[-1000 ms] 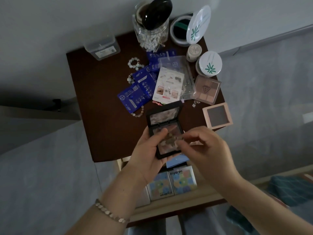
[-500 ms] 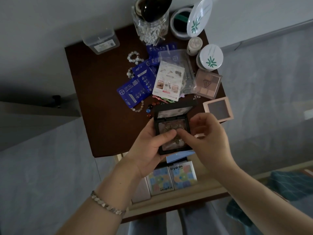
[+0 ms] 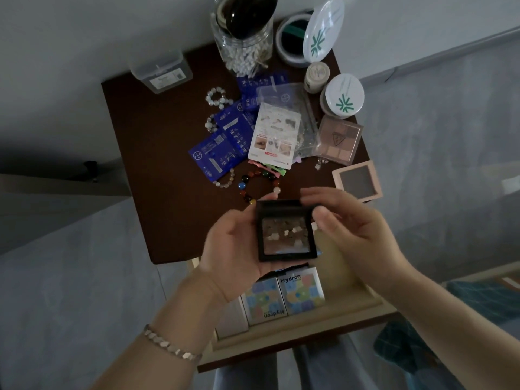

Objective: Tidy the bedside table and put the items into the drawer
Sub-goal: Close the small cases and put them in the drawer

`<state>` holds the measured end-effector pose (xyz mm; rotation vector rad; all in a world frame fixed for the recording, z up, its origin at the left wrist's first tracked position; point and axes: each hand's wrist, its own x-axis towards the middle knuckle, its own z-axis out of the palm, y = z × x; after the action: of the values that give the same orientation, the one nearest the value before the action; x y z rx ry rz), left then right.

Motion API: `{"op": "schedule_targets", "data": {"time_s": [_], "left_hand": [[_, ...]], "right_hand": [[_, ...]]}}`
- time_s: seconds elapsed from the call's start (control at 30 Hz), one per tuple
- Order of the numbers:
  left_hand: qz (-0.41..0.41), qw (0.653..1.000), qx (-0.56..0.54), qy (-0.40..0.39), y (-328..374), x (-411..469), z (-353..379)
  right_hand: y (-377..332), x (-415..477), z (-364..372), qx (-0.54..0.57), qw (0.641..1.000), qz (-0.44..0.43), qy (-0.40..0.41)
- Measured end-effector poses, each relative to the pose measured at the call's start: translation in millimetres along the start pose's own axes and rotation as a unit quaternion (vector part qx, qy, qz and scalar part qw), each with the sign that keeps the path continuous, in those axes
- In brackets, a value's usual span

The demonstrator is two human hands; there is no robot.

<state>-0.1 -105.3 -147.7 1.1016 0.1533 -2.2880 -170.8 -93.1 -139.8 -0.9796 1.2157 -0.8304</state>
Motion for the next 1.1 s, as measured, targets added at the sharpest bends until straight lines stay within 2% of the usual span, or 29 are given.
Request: {"op": "schedule_targets", "data": {"time_s": [0.1, 0.17, 0.2, 0.27, 0.33, 0.4, 0.5, 0.6, 0.77, 0.83, 0.9, 0.97, 1.1], "left_hand": [[0.027, 0.999, 0.004, 0.017, -1, 0, 0], [0.039, 0.997, 0.049, 0.050, -4, 3, 0], [0.044, 0.995, 0.065, 0.064, -6, 5, -1], [0.058, 0.991, 0.087, 0.080, -7, 6, -3], [0.075, 0.989, 0.104, 0.079, -6, 5, -6], [0.080, 0.978, 0.174, 0.086, -3, 1, -11], [0.063, 0.920, 0.371, 0.108, -3, -2, -26], [0.052, 0.918, 0.372, 0.128, -10, -5, -43], [0.039, 0.911, 0.379, 0.155, -21, -12, -76], [0.011, 0.900, 0.401, 0.169, -24, -12, -89], [-0.007, 0.859, 0.464, 0.215, -28, -8, -105], [-0.018, 0.824, 0.496, 0.272, -29, -6, -120], [-0.018, 0.842, 0.436, 0.318, -26, -9, -138]], "right_hand": [[11, -7, 1, -0.193, 0.979, -0.043, -0.051], [20, -11, 4, -0.206, 0.978, -0.037, -0.024], [21, -12, 6, -0.161, 0.987, 0.003, 0.020], [23, -12, 10, 0.016, 0.985, 0.153, 0.079], [25, -9, 10, 0.179, 0.941, 0.280, 0.056], [26, -8, 12, 0.193, 0.932, 0.305, 0.039], [29, -5, 16, 0.132, 0.950, 0.272, 0.074], [34, -3, 24, 0.065, 0.964, 0.253, 0.051], [54, 1, 43, -0.019, 0.953, 0.300, -0.024], [72, 4, 53, -0.124, 0.938, 0.319, -0.050], [95, 5, 62, -0.245, 0.911, 0.325, -0.062], [119, 7, 76, -0.316, 0.881, 0.347, -0.059], [155, 12, 100, -0.438, 0.818, 0.368, -0.056]]}}
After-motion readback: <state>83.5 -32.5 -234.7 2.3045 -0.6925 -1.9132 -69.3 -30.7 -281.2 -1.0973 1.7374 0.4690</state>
